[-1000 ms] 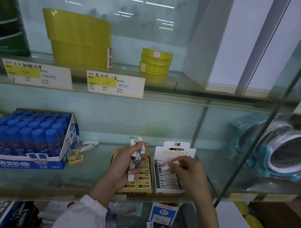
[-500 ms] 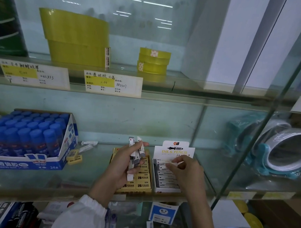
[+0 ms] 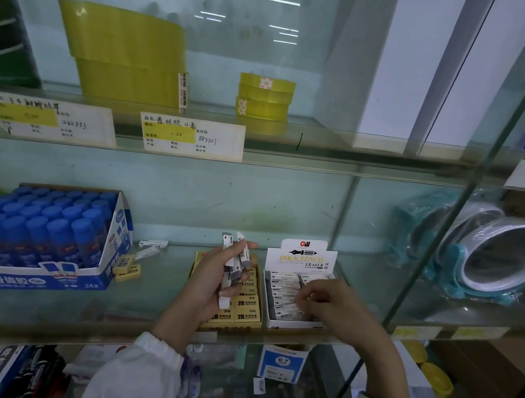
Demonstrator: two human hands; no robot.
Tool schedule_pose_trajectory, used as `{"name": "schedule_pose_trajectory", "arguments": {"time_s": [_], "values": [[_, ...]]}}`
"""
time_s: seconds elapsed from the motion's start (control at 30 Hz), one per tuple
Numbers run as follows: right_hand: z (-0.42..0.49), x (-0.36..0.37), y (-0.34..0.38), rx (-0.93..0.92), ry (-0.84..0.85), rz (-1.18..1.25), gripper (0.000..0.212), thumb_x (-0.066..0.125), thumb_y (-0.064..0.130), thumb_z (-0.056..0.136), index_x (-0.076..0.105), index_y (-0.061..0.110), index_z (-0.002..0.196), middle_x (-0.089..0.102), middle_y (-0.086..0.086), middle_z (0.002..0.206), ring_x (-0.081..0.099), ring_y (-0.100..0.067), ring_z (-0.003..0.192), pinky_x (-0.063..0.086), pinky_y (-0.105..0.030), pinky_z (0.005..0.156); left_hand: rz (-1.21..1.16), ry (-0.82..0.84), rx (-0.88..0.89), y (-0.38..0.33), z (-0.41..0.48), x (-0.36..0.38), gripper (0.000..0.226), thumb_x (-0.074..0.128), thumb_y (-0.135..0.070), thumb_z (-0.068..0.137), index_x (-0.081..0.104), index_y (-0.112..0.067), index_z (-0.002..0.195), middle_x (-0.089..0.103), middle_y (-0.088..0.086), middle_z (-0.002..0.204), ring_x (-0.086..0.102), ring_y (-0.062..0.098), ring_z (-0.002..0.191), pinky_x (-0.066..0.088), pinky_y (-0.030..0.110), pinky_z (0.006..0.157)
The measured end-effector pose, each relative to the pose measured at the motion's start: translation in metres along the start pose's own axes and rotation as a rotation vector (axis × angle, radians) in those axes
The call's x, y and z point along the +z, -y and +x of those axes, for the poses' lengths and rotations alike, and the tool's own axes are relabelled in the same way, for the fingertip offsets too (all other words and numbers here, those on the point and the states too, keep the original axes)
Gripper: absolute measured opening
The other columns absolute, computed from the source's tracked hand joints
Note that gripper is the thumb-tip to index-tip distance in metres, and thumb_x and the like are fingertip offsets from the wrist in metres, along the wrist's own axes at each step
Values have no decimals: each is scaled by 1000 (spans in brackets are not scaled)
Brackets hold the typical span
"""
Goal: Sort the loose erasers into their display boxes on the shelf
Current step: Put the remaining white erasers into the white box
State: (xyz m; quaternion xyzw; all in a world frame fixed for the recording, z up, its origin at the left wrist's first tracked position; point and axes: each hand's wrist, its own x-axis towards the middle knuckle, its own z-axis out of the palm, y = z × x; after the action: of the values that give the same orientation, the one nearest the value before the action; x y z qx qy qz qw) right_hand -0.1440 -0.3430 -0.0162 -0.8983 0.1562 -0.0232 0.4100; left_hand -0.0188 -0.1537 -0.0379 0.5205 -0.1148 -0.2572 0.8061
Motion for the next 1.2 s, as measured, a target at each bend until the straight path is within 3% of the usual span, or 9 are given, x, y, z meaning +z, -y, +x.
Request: {"name": "schedule_pose_trajectory", "arguments": {"time_s": [0.17,0.3,0.43,0.5,0.67,0.77,0.93,1.1,1.2], "values": [[1,-3,1,-71,6,-177,9,70,20,87,77,26,89,63,12,85,56,-5,81,42,-15,66,-3,7,-5,0,-1,1,35,60,-28,98,69,-3,120,64,8,76,51,10,49,25,16,29],[2,-8,0,-91,90,-141,10,72,20,85,79,26,88,67,15,84,55,0,78,38,-13,63,2,2,-2,-1,-1,1,34,60,-28,98,69,-3,119,63,8,76,51,10,48,25,16,29],[20,1,3,-128,-218,-176,19,73,28,86,72,31,104,64,14,85,56,3,76,39,-11,65,8,7,2,0,-1,1,34,60,-28,98,69,-3,120,62,7,74,50,10,47,25,16,28],[29,11,7,-156,-308,-232,25,74,28,83,71,31,108,58,15,85,54,0,77,43,-18,68,7,10,1,0,-1,1,35,61,-29,97,69,-4,120,61,7,74,50,10,47,26,16,28],[38,24,6,-167,-305,-334,16,76,34,78,66,31,91,55,12,95,52,-8,86,41,-22,70,5,2,9,-1,-3,2,35,60,-28,98,68,-3,121,59,7,71,49,9,44,25,16,29],[41,23,5,-162,-291,-306,18,79,31,75,62,26,76,56,12,88,54,-9,84,50,-27,74,-1,5,10,-1,-3,2,36,59,-27,98,67,-2,122,60,8,72,49,9,44,25,16,29],[36,22,-2,-257,-276,-219,5,69,28,88,70,26,84,69,11,84,62,-2,82,52,-24,75,-7,5,9,-2,-3,2,36,58,-27,99,66,-1,123,59,7,70,48,8,43,24,16,29],[31,13,-4,-305,-200,-195,30,59,24,96,62,23,66,63,5,72,55,-8,69,39,-21,65,-7,7,4,-1,-2,1,36,59,-28,98,68,-2,122,60,8,74,49,9,45,25,16,29],[31,10,-6,-305,-115,-220,21,64,23,92,73,18,73,66,3,79,57,-8,79,44,-22,73,-12,9,3,-1,-2,1,35,60,-28,98,68,-2,120,64,7,75,49,9,47,25,16,28]]}}
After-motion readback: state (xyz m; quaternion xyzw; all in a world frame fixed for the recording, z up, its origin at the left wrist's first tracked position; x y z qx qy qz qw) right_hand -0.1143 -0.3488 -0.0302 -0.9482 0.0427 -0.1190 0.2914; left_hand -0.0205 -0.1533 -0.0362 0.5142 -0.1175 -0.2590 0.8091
